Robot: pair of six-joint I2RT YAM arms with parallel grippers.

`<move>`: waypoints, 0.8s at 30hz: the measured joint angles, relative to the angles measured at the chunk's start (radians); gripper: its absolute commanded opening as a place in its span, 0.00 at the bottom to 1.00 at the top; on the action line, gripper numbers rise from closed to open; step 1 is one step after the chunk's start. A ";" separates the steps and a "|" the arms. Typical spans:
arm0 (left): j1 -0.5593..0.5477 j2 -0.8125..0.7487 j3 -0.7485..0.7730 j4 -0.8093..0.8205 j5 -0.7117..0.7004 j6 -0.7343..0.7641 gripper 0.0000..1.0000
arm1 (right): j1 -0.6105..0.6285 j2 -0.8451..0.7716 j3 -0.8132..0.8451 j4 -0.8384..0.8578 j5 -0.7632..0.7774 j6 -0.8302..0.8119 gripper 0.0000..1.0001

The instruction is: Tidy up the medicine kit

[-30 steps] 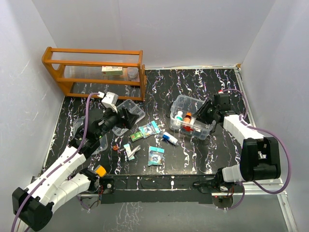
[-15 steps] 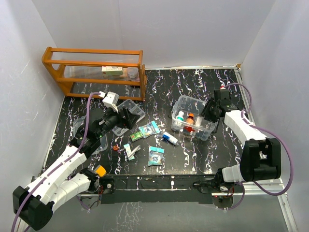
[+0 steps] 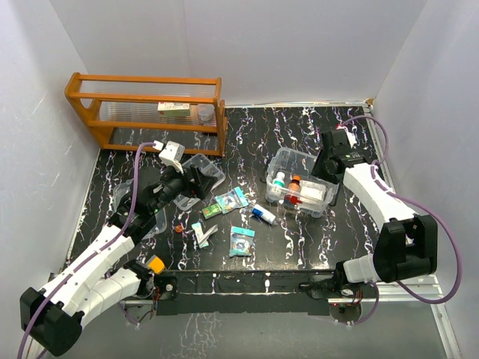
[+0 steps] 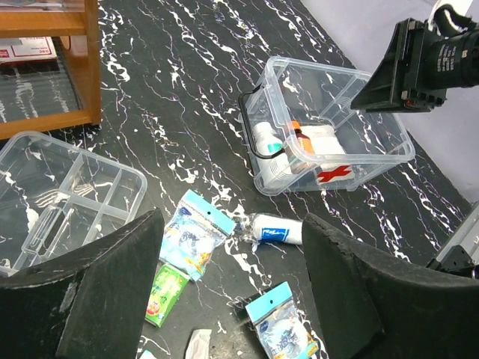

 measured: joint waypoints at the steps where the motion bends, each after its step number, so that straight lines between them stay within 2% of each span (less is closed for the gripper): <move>1: 0.000 0.000 0.000 0.001 0.001 0.000 0.73 | 0.018 0.000 0.014 -0.010 0.023 0.000 0.38; 6: 0.000 0.000 0.000 0.004 0.002 -0.003 0.73 | 0.080 0.003 0.051 -0.015 0.091 0.000 0.38; 12: 0.000 0.000 0.000 0.003 0.000 -0.004 0.74 | 0.139 0.001 0.051 -0.018 0.101 0.000 0.40; 16: 0.000 0.010 0.003 -0.014 -0.015 -0.020 0.76 | 0.193 -0.057 0.077 -0.021 0.088 0.000 0.42; 24: 0.000 0.212 0.121 -0.165 0.000 -0.019 0.75 | 0.311 -0.262 0.064 0.086 -0.050 0.039 0.44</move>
